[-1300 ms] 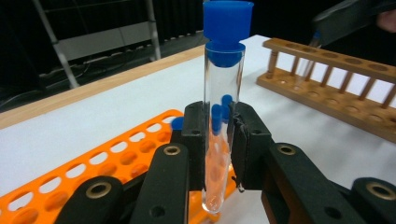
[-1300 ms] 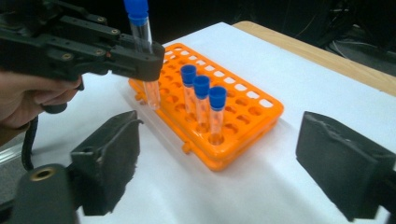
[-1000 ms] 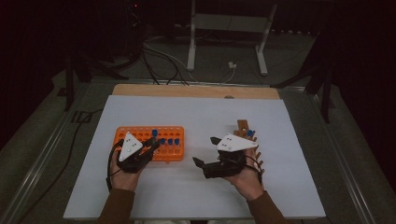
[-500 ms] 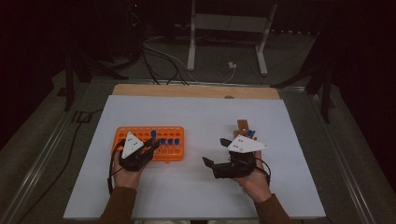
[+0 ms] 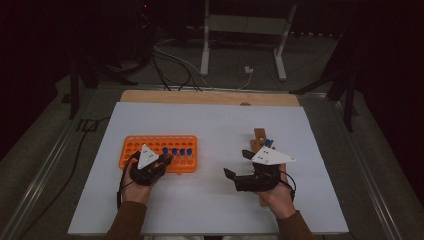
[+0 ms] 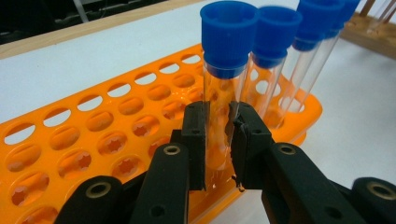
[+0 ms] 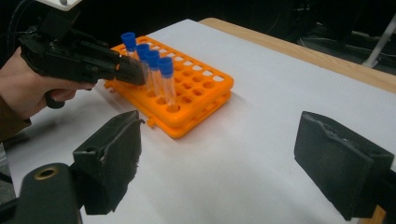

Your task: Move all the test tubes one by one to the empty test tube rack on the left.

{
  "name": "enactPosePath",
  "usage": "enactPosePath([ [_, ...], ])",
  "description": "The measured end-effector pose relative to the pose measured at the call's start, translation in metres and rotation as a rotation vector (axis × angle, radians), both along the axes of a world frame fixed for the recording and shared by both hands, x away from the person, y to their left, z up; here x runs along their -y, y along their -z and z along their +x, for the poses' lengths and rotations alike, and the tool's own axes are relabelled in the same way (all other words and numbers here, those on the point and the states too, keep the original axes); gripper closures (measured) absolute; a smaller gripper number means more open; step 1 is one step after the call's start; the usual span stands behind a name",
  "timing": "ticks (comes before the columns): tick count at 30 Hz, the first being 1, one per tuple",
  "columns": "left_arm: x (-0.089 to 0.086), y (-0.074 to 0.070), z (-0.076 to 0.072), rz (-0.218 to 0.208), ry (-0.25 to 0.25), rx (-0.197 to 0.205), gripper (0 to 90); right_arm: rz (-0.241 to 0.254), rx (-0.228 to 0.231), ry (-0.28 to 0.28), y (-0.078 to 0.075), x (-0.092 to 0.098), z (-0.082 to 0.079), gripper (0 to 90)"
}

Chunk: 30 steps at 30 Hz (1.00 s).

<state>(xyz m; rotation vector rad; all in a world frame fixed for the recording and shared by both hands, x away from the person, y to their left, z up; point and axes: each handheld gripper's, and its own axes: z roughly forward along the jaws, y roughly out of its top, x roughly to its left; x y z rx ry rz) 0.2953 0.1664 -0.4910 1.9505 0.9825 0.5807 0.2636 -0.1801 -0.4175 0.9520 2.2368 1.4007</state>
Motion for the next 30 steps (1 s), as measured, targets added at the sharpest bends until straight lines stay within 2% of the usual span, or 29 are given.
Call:
enactPosePath([
  [4,0.002,0.003,0.000,0.025,0.004,-0.013,77.9,0.000,-0.001,0.005,0.001,0.002,0.000,14.9],
  [16,0.002,0.004,0.000,0.011,-0.015,-0.019,77.0,0.007,-0.002,0.023,0.002,0.008,0.002,14.8],
  [22,-0.004,0.002,-0.002,-0.018,-0.028,-0.045,62.4,0.011,-0.002,0.046,0.001,0.015,0.005,14.8],
  [24,-0.005,0.000,-0.005,-0.016,-0.028,-0.039,58.7,0.008,0.003,0.056,0.000,0.018,0.006,14.8],
  [28,-0.012,-0.006,-0.010,-0.062,-0.035,-0.035,51.7,0.000,0.016,0.074,-0.005,0.025,0.009,14.7],
  [30,-0.016,-0.009,-0.013,-0.090,-0.047,-0.032,44.3,-0.001,0.024,0.085,-0.008,0.029,0.011,14.7],
])
